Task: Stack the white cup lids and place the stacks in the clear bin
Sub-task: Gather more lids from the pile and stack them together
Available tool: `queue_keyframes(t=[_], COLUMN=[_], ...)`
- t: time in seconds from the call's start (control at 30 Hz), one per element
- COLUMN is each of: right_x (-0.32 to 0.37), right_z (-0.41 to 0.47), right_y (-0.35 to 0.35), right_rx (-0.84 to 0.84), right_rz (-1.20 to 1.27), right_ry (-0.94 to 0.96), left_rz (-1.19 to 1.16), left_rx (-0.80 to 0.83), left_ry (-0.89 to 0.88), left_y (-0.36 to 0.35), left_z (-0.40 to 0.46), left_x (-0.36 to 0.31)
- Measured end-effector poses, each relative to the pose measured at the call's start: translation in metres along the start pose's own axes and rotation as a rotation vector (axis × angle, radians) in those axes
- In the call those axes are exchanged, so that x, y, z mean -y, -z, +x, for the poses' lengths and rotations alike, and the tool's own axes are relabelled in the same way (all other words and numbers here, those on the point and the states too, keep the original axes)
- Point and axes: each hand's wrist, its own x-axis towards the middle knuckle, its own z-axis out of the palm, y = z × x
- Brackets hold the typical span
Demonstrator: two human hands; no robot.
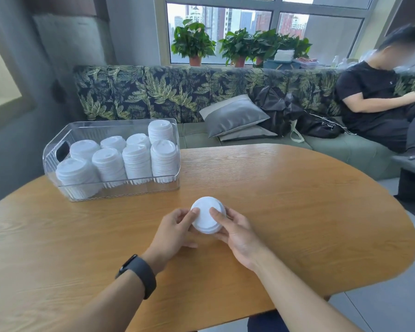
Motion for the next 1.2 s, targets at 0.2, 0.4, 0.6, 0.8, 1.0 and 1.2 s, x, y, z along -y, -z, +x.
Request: queue_keyframes(t=[0.2,0.4,0.6,0.8,1.0,1.2], right_x=[-0.005,-0.015,-0.029,-0.038,-0.048,-0.063], right_z=[0.019,0.044,0.063,0.078,0.093,0.091], right_y=[-0.04,-0.09,-0.139,-0.176,-0.195,-0.197], right_rx=[0.109,0.127,0.129,0.146,0.151,0.233], right_rz=[-0.13,-0.068,-0.057,-0.003,-0.12,-0.018], right_ry=[-0.068,-0.059,-0.085,-0.113,-0.12,-0.143], left_rz=[0.066,0.114,0.322,0.699,0.769,0.548], left_rx=[-0.128,-0.268,-0.361,-0.331,-0.271,-0.479], left_ry=[-0.07,-0.116,-0.182,-0.305,-0.372,-0.325], left_y=[0.048,0.101,0.151,0.182,0.204,0.2], left_z=[-0.007,-0.015,-0.024,-0.031,-0.034,-0.027], left_x=[-0.003,-0.005,0.0,0.003,-0.001,0.012])
